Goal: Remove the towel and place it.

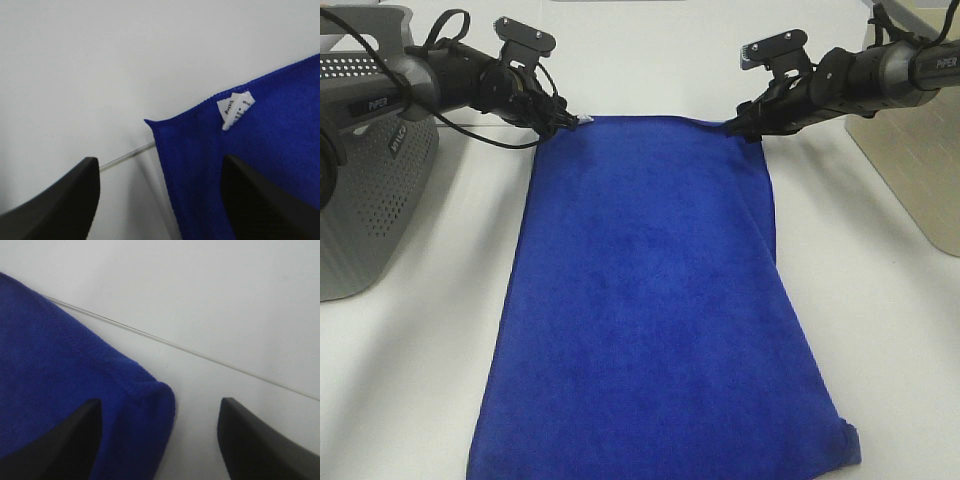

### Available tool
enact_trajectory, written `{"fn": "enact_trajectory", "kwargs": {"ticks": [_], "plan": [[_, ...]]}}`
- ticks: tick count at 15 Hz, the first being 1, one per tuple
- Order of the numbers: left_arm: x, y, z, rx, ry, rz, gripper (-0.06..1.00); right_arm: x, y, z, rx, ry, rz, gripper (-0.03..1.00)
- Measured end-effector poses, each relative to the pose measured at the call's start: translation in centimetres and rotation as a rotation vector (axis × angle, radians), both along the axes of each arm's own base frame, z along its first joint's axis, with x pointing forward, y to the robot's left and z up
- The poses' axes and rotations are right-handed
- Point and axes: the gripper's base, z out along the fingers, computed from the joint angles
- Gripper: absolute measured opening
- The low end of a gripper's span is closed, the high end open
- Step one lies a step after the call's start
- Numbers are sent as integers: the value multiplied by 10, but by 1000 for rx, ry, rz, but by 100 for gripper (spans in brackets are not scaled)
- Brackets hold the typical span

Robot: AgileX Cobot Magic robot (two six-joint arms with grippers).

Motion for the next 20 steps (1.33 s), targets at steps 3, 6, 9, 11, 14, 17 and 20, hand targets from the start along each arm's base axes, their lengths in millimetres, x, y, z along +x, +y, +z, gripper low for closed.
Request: {"fn": "enact_trajectory", "kwargs": {"ticks": [3, 6, 9, 11, 14, 17, 20], "plan": [[-1, -1, -1, -22, 21, 10, 65, 4, -2, -6, -53, -77, 11, 63], [-1, -1, 2, -25, 16, 11, 65, 4, -2, -22, -64, -61, 14, 62], [-1, -1, 10, -29, 3, 11, 65, 5, 2, -21, -68, -95, 17, 60], [-1, -2, 14, -30, -2, 11, 65, 8, 3, -23, -81, -153, 15, 59], [-1, -1, 14, -30, -2, 11, 65, 20, 5, -37, -102, -189, 32, 59], [-2, -1, 14, -25, 12, 15, 65, 39, 5, -34, -78, -263, 14, 59], [-3, 0, 14, -19, 28, 19, 65, 41, -2, -35, -76, -283, -3, 59]]}}
